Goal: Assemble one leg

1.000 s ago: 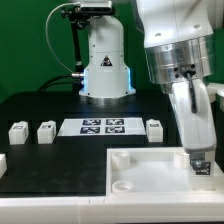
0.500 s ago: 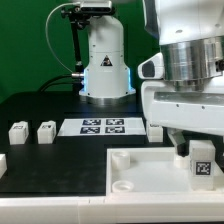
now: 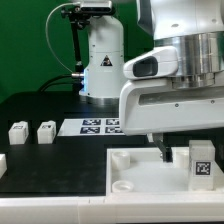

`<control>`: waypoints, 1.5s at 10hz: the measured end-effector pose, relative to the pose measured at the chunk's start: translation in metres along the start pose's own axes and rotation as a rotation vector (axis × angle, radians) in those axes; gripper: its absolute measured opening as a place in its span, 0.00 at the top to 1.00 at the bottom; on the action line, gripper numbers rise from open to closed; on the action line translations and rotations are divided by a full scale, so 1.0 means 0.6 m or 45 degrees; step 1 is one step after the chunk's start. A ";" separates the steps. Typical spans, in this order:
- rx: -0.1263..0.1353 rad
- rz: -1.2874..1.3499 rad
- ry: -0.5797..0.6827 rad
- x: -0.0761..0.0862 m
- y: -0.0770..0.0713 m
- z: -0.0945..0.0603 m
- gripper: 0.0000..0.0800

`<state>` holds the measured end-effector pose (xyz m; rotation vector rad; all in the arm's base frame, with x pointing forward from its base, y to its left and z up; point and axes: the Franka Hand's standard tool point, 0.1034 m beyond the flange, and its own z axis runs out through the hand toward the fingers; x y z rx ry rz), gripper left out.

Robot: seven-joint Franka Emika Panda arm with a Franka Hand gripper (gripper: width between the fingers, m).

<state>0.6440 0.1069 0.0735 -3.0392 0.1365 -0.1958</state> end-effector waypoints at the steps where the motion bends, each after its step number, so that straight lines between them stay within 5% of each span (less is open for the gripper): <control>1: 0.000 0.048 0.000 0.000 0.000 0.000 0.32; 2: -0.001 0.044 0.000 0.000 0.000 0.000 0.49; 3: 0.012 0.218 -0.002 -0.001 -0.004 0.000 0.49; 4: 0.011 0.350 0.001 0.000 -0.003 0.000 0.63; 6: 0.008 0.544 0.000 0.000 -0.001 0.000 0.63; 9: -0.051 1.195 -0.045 -0.004 0.000 0.000 0.63; 12: -0.046 1.900 -0.079 -0.009 -0.002 0.002 0.63; 15: -0.077 2.340 -0.066 -0.012 -0.003 0.000 0.63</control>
Offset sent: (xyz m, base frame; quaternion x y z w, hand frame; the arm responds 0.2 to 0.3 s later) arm 0.0000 0.0000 0.0000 0.0000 0.0000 0.2667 0.9638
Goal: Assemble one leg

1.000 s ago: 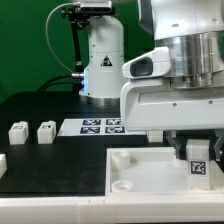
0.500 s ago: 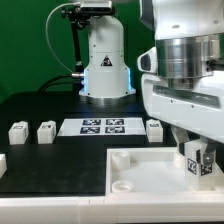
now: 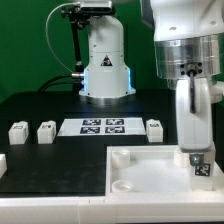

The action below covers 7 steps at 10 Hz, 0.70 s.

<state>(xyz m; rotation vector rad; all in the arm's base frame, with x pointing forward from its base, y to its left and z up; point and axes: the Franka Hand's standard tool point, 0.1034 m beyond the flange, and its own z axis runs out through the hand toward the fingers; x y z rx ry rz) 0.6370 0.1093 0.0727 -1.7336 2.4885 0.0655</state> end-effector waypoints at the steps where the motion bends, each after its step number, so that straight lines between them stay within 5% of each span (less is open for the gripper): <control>1: 0.004 0.025 0.008 0.000 0.000 0.000 0.63; 5: 0.007 -0.004 0.022 0.001 0.002 0.001 0.63; 7: 0.007 -0.009 0.023 0.001 0.002 0.001 0.26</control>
Offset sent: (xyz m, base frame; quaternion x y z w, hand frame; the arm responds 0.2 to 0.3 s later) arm 0.0000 0.0000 0.0000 0.0000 0.0000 0.0899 0.9960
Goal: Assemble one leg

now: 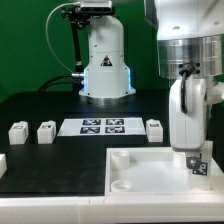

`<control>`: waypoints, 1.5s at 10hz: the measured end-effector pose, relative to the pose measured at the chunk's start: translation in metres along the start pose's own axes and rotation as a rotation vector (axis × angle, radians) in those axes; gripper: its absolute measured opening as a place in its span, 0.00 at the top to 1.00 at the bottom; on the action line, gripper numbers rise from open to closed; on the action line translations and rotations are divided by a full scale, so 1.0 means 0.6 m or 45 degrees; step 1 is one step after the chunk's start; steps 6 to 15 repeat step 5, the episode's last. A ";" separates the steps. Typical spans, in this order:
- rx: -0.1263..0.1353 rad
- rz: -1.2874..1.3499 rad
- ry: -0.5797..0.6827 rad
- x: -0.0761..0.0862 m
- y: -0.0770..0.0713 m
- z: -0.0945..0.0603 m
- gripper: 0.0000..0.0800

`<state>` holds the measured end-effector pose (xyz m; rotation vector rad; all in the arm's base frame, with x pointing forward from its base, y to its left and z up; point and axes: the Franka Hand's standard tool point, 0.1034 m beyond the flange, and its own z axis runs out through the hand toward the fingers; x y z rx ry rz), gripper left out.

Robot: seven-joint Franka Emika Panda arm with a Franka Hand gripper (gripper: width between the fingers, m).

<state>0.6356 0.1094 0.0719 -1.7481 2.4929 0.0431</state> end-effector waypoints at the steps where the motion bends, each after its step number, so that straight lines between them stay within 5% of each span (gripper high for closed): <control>1: 0.000 -0.003 -0.001 -0.001 0.001 0.000 0.26; 4: 0.017 -0.043 -0.051 -0.041 0.015 -0.047 0.19; 15: 0.003 -0.044 -0.050 -0.042 0.017 -0.047 0.19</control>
Offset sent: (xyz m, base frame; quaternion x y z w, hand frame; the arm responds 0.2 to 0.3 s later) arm -0.0043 0.0228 0.0330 -0.0242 -0.0447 0.0035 0.9987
